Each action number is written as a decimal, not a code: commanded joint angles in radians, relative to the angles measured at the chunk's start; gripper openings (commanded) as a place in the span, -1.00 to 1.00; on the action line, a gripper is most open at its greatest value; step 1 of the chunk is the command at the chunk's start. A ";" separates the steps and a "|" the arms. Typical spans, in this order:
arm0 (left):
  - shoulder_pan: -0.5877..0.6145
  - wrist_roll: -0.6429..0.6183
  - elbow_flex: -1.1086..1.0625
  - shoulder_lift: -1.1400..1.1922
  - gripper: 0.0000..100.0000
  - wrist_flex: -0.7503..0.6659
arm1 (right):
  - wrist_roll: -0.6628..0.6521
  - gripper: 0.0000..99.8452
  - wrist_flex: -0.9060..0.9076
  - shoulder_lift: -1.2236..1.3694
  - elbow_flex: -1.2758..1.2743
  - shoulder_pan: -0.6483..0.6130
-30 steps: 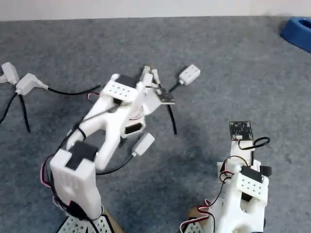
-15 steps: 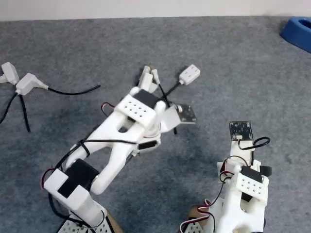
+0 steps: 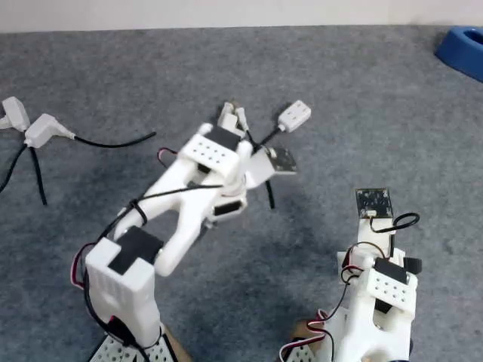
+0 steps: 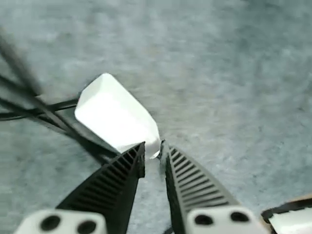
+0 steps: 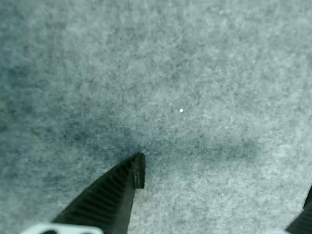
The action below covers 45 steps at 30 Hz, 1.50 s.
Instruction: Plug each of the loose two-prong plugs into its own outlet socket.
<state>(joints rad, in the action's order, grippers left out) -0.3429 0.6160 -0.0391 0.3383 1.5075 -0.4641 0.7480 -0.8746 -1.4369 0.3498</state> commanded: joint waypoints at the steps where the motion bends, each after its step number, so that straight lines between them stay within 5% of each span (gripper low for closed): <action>1: 0.068 0.023 0.062 0.047 -0.83 0.008 | -0.015 -0.05 -0.002 -0.002 -0.001 0.012; 14: 0.119 0.048 0.179 0.148 -0.83 0.018 | -0.015 -0.05 -0.002 -0.002 -0.002 -0.016; 28: 0.282 0.043 0.530 0.268 -0.82 0.146 | -0.015 -0.05 -0.002 -0.002 -0.002 -0.018; 39: 0.197 -0.035 0.616 0.165 -0.67 0.242 | -0.015 -0.05 -0.002 -0.002 -0.002 -0.019; 45: 0.048 -0.038 0.490 0.065 -0.64 0.244 | -0.015 -0.05 -0.002 -0.002 -0.002 -0.018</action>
<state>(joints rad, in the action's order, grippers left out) -0.1834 0.5900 0.5163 0.4964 1.7361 -0.4703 0.7480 -0.8746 -1.4369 0.3437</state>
